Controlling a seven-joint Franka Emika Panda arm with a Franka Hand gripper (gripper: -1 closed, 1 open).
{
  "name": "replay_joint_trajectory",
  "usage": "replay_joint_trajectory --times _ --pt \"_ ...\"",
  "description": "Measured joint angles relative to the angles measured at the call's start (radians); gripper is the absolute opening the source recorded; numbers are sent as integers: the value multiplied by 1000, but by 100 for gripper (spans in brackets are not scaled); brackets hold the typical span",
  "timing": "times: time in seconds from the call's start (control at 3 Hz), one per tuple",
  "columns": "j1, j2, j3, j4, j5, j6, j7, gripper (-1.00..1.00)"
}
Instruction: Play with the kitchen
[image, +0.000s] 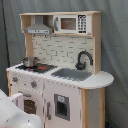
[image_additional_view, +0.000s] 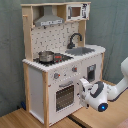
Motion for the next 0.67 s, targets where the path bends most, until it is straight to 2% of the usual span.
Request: replay_joint_trajectory --times 0.33,0.67 --pt "17 2 -58 -14 -66 16 -54 100" --pt "-8 2 -76 -19 -140 54 -104 100"
